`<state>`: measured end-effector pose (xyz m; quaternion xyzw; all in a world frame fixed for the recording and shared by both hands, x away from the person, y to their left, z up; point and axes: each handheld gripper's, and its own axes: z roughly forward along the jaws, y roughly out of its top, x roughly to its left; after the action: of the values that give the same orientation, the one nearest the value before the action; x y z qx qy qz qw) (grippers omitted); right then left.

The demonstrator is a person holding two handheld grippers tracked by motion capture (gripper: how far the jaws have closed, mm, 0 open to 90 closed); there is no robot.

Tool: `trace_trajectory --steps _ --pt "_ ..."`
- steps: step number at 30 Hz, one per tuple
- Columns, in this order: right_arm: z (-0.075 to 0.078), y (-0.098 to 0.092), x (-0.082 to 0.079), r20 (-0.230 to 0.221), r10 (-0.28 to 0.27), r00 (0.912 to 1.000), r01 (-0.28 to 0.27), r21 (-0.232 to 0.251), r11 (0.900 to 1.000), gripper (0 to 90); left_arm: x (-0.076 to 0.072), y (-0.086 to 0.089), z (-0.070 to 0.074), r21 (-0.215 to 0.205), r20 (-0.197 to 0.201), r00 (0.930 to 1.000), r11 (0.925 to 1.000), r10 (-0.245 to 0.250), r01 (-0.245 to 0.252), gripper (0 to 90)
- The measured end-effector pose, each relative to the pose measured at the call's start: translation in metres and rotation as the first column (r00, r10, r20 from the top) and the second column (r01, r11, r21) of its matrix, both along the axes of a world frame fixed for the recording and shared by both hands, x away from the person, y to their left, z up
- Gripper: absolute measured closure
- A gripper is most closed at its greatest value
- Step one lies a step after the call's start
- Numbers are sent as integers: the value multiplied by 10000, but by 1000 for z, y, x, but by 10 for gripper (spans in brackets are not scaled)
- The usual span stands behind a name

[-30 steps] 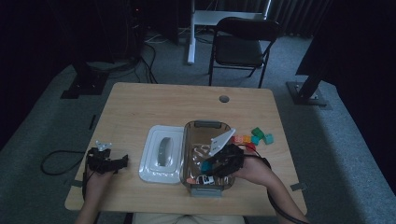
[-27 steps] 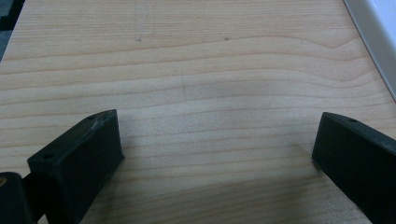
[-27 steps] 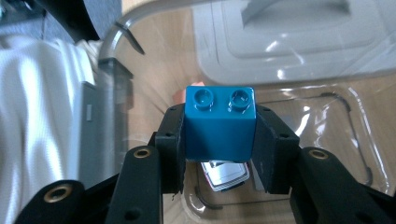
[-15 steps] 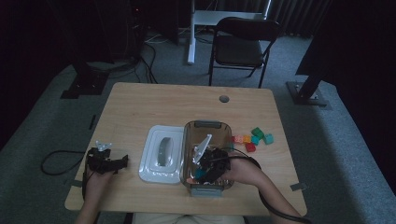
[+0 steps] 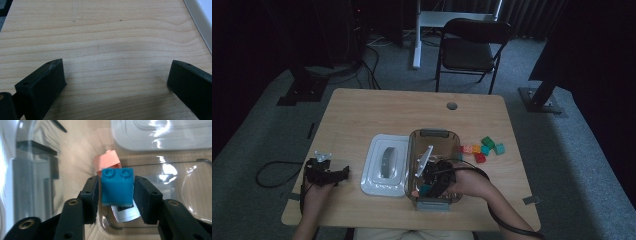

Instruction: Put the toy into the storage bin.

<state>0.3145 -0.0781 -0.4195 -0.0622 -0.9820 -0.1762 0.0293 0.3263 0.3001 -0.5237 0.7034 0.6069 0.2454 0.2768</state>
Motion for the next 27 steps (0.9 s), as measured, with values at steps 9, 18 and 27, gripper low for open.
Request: trace_trajectory --steps 9,18,27 --pt "10 -9 0 155 -419 9990 410 575 9975 533 0 0 0 -3 3 10000 10000 4 -4 20" --pt "28 -42 1 245 -1422 9895 1336 2168 9670 491 0 0 0 -2 0 10000 10000 4 -4 19" --pt "40 -97 3 459 -3111 9493 2752 3573 8925 459 0 0 0 0 1 10000 10000 0 0 19"
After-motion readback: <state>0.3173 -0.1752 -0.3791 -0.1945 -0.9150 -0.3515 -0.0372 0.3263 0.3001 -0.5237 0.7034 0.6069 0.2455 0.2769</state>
